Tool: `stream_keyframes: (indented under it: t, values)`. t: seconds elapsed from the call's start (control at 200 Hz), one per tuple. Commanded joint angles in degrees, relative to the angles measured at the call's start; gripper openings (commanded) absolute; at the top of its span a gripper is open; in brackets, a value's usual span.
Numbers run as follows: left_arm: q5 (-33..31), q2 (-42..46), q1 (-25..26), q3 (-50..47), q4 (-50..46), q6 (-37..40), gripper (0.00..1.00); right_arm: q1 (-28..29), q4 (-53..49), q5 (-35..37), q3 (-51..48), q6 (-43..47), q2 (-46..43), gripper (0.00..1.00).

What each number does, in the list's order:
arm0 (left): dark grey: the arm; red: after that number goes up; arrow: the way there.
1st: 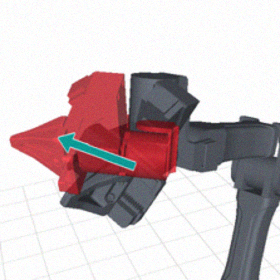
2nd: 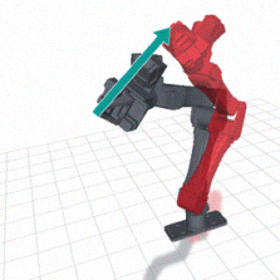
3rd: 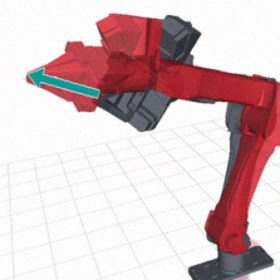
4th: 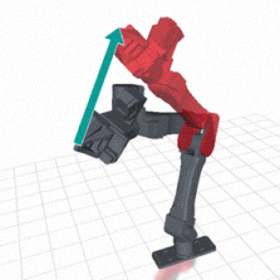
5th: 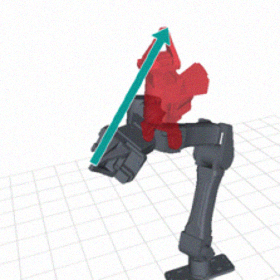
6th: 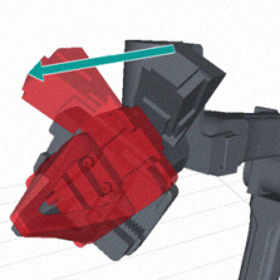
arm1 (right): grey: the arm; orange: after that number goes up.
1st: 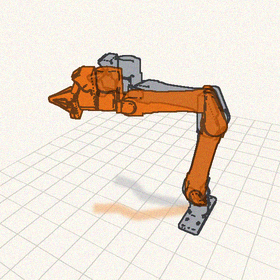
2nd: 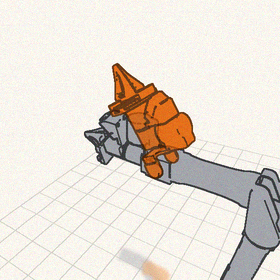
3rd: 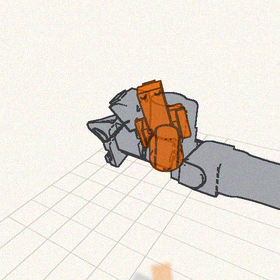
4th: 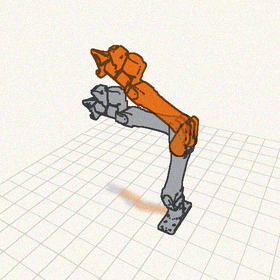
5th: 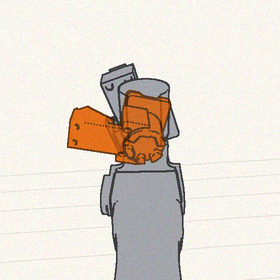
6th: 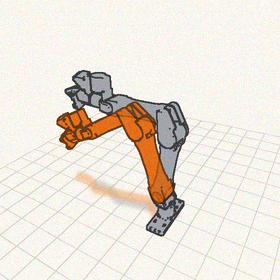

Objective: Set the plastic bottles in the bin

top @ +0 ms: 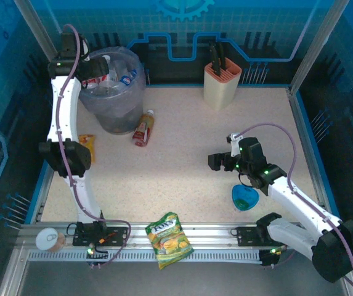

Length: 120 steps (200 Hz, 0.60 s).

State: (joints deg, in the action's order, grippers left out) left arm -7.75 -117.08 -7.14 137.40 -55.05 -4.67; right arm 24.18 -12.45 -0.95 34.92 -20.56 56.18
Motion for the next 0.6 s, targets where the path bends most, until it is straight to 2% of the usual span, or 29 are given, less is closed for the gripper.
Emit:
stream_keyframes:
  t: [0.0, 0.095, 0.3, 0.43, 0.595]
  values:
    - [-1.5, 4.85, -0.03, -0.54, 0.66, 1.75, 0.87, -0.54, 0.21, -0.67, 0.76, -0.27, 0.74, 1.0]
    - [-3.87, 6.63, 0.54, -0.92, 0.63, 3.3, 0.85, -0.32, 0.45, -0.98, 1.16, -0.32, 1.79, 1.0]
    - [-3.65, 11.36, 2.5, -5.2, 0.21, 3.88, 0.75, 0.75, 1.37, -1.08, 1.82, -0.71, 3.25, 1.0]
    - [-4.78, 18.16, 9.1, -14.12, 1.05, 5.63, 0.77, 1.03, 0.69, 0.22, 2.41, -0.72, 3.66, 1.0]
    - [-6.91, 27.65, 19.87, -31.81, 5.74, 5.95, 0.8, 0.95, 0.85, 1.3, 2.48, -1.31, 4.08, 1.0]
